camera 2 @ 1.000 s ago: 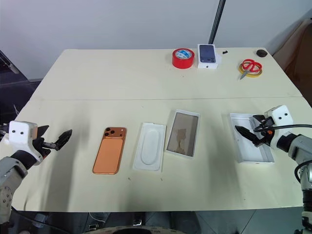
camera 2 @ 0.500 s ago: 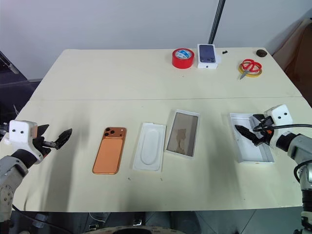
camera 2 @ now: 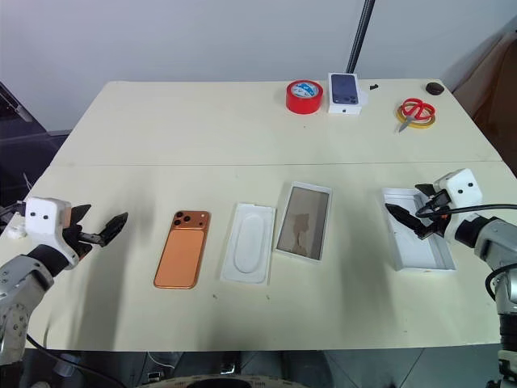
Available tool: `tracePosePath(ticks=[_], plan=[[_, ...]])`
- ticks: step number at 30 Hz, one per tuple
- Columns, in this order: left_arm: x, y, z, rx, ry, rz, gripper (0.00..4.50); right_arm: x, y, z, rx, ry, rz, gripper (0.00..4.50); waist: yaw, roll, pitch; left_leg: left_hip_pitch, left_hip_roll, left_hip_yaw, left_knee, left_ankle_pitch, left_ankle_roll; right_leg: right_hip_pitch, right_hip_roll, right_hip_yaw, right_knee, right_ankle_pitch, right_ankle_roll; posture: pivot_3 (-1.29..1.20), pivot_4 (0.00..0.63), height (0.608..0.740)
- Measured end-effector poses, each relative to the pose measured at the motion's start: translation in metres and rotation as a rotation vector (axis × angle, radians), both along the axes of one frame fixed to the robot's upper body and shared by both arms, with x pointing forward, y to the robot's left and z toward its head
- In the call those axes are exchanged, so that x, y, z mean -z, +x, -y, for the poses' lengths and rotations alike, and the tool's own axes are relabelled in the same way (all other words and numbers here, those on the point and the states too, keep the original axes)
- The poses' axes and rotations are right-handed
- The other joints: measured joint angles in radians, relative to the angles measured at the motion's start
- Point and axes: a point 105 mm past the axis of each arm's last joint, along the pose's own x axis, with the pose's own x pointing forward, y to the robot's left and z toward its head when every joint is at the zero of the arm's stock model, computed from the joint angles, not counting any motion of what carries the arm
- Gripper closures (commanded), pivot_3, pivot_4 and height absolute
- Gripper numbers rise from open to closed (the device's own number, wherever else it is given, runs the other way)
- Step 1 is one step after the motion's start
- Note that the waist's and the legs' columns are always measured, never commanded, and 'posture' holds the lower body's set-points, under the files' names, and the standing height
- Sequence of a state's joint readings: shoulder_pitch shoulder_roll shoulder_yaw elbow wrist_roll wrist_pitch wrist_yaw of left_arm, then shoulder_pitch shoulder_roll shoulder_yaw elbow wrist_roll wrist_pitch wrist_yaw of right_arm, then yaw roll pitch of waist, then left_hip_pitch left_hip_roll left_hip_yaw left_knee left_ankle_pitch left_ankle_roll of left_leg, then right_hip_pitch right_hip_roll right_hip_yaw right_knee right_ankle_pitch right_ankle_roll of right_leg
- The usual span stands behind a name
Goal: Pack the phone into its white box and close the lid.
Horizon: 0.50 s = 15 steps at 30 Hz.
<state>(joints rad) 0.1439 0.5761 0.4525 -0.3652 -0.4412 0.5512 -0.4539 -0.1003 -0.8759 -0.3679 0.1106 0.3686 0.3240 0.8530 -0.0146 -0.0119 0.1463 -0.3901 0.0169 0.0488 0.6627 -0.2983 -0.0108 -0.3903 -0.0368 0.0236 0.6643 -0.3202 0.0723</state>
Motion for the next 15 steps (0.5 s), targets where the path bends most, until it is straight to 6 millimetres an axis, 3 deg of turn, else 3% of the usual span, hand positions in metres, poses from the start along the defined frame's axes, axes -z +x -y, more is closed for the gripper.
tracePosePath(ticks=[3,11,15], plan=[[0.001,0.002,0.007,0.030,-0.009,-0.006,0.00,-0.001,-0.001,-0.007,-0.030,0.002,-0.008,0.07,0.000,0.000,0.000,0.000,0.000,0.000,0.000,0.000,0.000,0.000,0.000,0.000,0.000,0.000,0.000,0.00,0.150,0.740],[-0.026,0.010,0.103,0.394,-0.240,-0.005,0.00,-0.002,-0.014,-0.074,-0.324,-0.028,-0.081,0.07,0.002,0.000,0.000,0.000,0.000,-0.001,0.001,0.000,0.000,0.001,0.000,-0.001,0.001,0.000,0.000,0.00,0.150,0.740],[-0.019,0.012,0.136,0.461,-0.303,-0.149,0.00,-0.009,-0.023,-0.102,-0.440,-0.041,-0.082,0.07,-0.001,0.000,0.000,0.000,0.000,-0.001,0.002,0.000,0.000,0.001,0.002,-0.001,0.001,0.000,0.001,0.00,0.150,0.740]])
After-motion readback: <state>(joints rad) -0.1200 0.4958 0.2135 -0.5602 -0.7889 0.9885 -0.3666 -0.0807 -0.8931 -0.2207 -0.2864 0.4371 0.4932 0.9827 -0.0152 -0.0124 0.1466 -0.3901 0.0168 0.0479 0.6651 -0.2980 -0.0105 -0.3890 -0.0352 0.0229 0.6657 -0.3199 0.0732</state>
